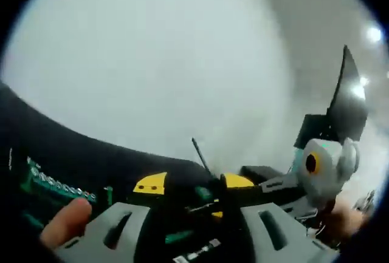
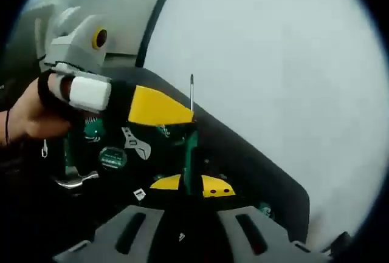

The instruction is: Pick up the tools and put them into their designated positions in the toolbox.

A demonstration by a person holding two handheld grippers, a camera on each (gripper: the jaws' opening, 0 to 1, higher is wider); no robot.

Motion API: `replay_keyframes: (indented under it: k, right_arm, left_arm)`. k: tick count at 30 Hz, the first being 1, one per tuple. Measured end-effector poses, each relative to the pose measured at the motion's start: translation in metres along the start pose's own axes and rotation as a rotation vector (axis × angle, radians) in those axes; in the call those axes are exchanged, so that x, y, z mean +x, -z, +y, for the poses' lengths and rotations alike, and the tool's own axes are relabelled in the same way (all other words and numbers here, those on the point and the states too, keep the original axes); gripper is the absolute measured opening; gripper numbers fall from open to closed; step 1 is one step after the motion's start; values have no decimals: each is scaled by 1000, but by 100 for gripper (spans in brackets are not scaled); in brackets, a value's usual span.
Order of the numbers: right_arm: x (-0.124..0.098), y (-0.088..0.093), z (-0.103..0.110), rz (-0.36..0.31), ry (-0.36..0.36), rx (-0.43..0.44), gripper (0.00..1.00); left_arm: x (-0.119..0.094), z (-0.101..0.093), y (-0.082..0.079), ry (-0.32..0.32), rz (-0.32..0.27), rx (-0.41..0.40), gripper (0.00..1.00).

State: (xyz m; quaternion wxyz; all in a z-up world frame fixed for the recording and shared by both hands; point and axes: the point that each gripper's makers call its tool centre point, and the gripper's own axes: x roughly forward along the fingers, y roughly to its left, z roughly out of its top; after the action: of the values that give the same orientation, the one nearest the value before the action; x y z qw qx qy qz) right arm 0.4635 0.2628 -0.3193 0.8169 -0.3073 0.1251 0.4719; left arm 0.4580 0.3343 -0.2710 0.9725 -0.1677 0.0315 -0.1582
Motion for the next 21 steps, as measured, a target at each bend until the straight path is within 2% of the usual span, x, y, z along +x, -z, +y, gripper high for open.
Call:
replay_keyframes:
  k: [2,4,6,8,10,11,12,13,14,16,17,19,21]
  right_arm:
    - [6,10,-12,47,23,-82,8]
    - [12,17,-20,94,15,-167,8]
    - [19,26,-27,154,-1,-257,8]
    - [28,31,-33,197,-23,-317,8]
    - [39,39,-37,242,-61,-326,8]
    - [42,42,-39,262,-68,-328,8]
    - [50,48,-40,293,-93,-349,8]
    - [55,49,-39,296,-111,-367,8]
    - [61,53,-39,308,-127,-381,8]
    - [72,55,-38,327,-158,-421,8]
    - [76,55,-36,331,-180,-453,8]
    - [81,55,-36,353,-219,-537,8]
    - [84,59,-44,405,-220,-618,8]
  left_arm:
    - [-10,10,-23,11,-47,85,33]
    - [-27,23,-51,-2,-117,244,35]
    - [-47,33,-71,-44,-184,380,36]
    - [-66,51,-77,-147,-251,474,35]
    - [-75,68,-69,-227,-288,490,33]
    - [-76,83,-58,-307,-241,506,30]
    - [-80,100,-42,-411,-116,519,27]
    - [-86,109,-29,-493,-25,494,25]
    - [-85,108,-34,-502,-22,560,21]
    - [-85,100,-52,-488,-154,602,21]
    - [-87,93,-54,-465,-177,614,21]
    - [-87,96,-50,-474,-159,590,21]
    - [-85,103,-42,-483,-117,565,21]
